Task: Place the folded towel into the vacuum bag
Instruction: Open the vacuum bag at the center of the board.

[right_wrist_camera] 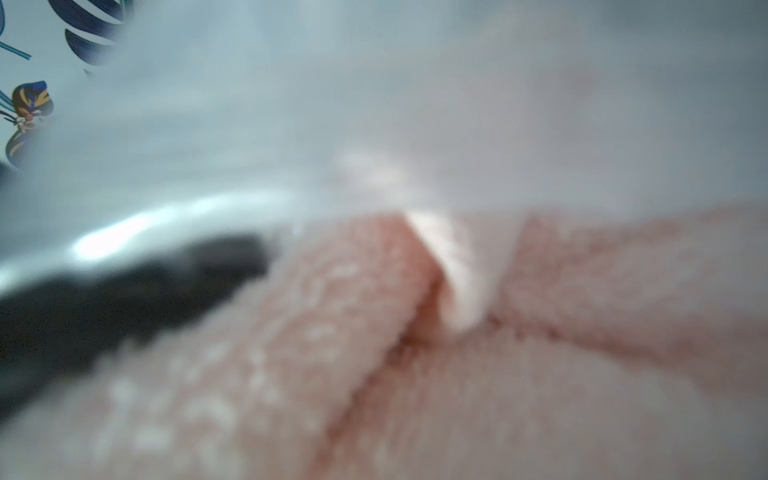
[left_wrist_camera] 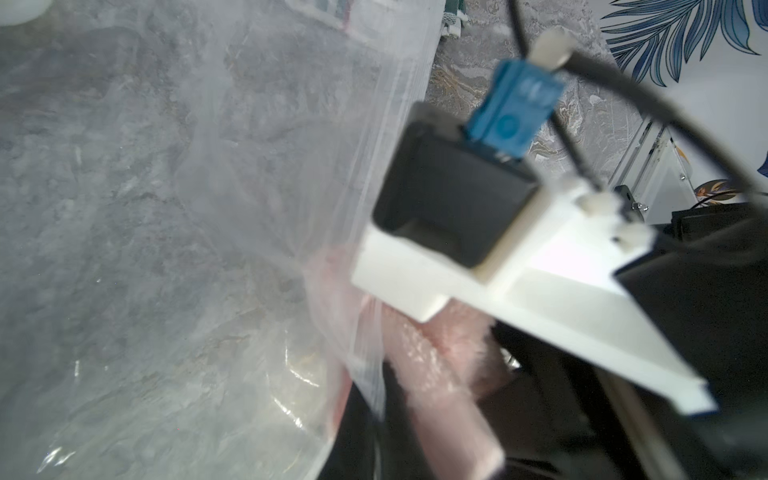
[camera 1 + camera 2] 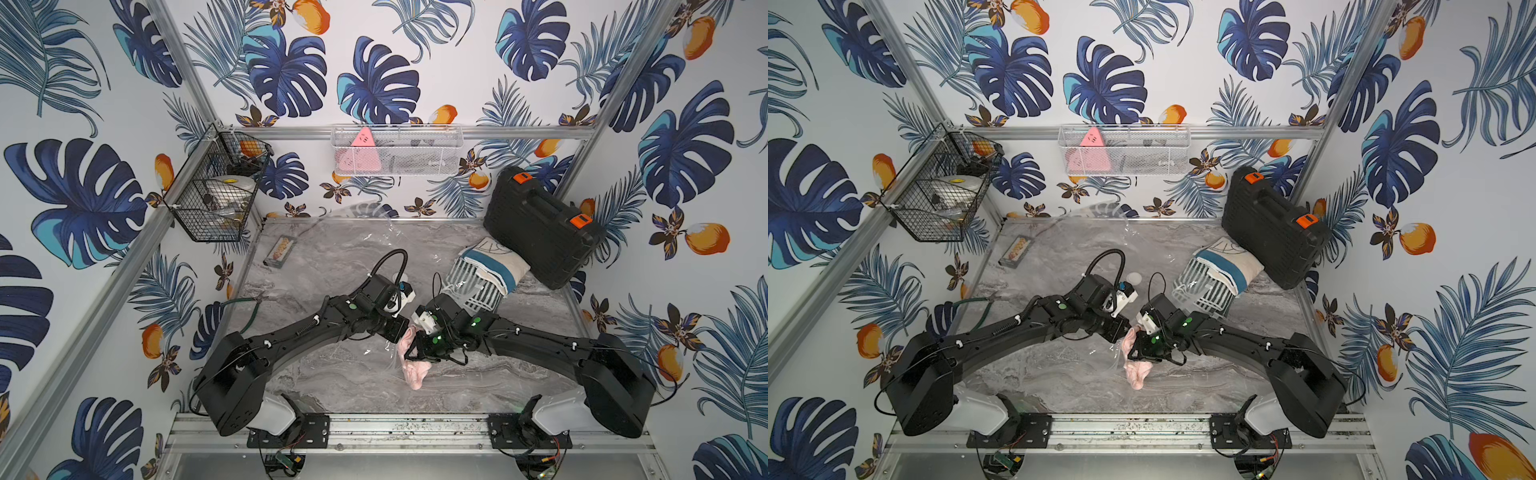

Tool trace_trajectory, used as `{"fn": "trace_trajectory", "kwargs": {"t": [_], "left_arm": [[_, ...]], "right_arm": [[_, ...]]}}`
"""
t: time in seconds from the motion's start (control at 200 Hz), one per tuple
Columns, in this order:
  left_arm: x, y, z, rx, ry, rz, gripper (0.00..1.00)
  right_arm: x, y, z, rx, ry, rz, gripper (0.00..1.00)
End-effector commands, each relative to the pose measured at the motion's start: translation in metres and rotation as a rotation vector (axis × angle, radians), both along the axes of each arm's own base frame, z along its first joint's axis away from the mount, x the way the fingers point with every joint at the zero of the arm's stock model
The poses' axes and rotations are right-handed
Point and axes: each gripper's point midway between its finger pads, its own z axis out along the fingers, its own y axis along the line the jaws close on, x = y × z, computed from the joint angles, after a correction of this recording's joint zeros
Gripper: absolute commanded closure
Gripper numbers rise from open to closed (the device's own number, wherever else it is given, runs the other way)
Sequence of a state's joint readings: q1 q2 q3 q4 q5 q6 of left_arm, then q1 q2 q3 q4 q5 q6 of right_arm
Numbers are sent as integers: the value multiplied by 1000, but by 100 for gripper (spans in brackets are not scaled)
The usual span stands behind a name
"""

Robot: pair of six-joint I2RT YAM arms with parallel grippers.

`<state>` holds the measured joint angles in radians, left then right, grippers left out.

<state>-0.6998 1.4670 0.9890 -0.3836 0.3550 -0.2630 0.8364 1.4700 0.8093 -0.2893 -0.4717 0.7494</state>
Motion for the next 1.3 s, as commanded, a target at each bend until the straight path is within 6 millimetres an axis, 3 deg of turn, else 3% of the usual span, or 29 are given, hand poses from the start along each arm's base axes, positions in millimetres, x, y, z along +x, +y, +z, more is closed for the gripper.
{"fn": "trace_trajectory", "kwargs": {"t": [0.0, 0.145, 0.4, 0.661, 0.781, 0.906, 1.081, 1.191, 1.296], "left_arm": [[0, -9, 9, -36, -3, -40, 100], [1, -13, 24, -62, -25, -51, 100], [0, 9, 60, -40, -120, 14, 100], [-1, 33, 79, 47, -186, 56, 100], [-3, 36, 70, 56, -166, 67, 100], [-15, 30, 41, 121, -67, -5, 78], [-16, 23, 35, 323, -129, -125, 39], [-14, 12, 27, 418, -175, -186, 30], [-2, 20, 10, 555, -208, -194, 29]], "right_arm": [[20, 3, -12, -14, -24, -76, 100], [11, -25, -60, -191, 167, -138, 100], [1, -42, -87, -289, 280, -193, 100], [1, -54, -94, -293, 308, -248, 100], [7, -52, -85, -272, 268, -243, 100], [12, -51, -76, -287, 221, -203, 100], [9, -45, -81, -247, 246, -204, 100], [9, -44, -80, -231, 243, -206, 100], [10, -42, -78, -222, 237, -196, 100]]}}
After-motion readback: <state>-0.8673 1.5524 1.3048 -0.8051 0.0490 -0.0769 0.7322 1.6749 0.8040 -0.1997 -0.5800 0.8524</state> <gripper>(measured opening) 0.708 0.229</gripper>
